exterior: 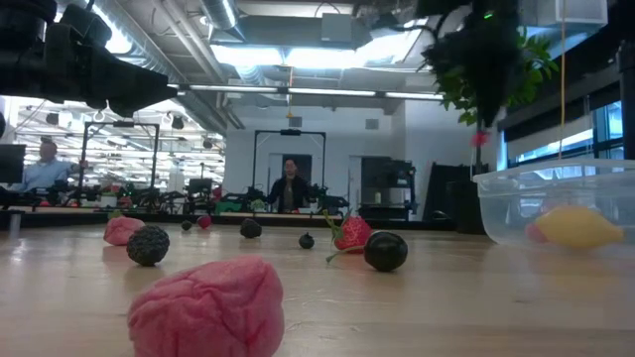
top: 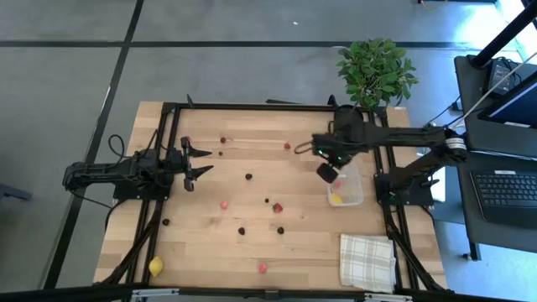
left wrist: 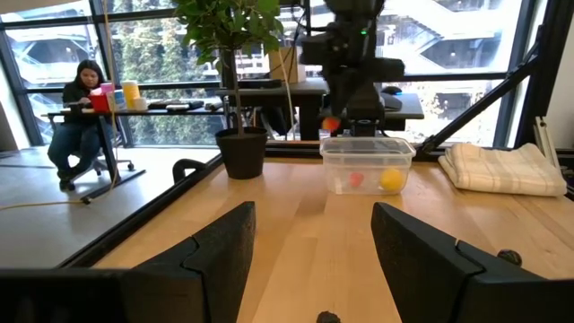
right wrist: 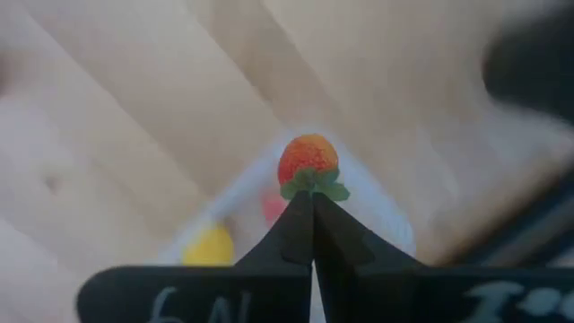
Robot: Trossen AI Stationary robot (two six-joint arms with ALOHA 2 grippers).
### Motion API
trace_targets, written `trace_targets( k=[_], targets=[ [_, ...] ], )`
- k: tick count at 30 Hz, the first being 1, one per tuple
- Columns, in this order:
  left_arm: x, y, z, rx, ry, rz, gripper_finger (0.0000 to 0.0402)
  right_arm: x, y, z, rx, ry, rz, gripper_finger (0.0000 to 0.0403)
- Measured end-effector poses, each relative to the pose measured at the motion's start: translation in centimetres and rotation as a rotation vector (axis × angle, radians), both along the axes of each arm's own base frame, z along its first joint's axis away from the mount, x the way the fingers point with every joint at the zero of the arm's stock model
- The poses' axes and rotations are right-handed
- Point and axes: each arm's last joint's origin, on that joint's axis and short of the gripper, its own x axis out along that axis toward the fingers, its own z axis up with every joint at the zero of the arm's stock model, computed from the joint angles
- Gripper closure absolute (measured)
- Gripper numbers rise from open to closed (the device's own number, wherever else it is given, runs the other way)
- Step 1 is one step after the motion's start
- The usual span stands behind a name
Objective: Pick and placing Produce into tupperware
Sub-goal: Put the top right strawberry into the transparent bin
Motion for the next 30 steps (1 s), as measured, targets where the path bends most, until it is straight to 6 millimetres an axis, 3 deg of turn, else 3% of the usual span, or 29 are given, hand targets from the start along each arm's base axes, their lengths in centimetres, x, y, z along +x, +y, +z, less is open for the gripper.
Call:
trace_targets(
  k=[3,7,20,30],
  targets=[
    [0.0,0.0,0.0,0.0,0.0,0.0,0.0184,-1.1,1.3,-0.4,0.005,0.061,-0.036,0.04],
    [0.0,0.0,0.0,0.0,0.0,0.0,0.0184,-1.4,2.1,-2.4,0.007,0.092,-0.032,0.04],
    [0.0,0.0,0.0,0.0,0.0,0.0,0.0184,-2.7,2.6,-9.7,0.102,0.098,-0.046,0.04],
    [0.0,0.0,0.0,0.0,0.0,0.0,0.0184,-3.1,2.6,-10.5,0.109,0.108,-0.044,0.038]
  ],
)
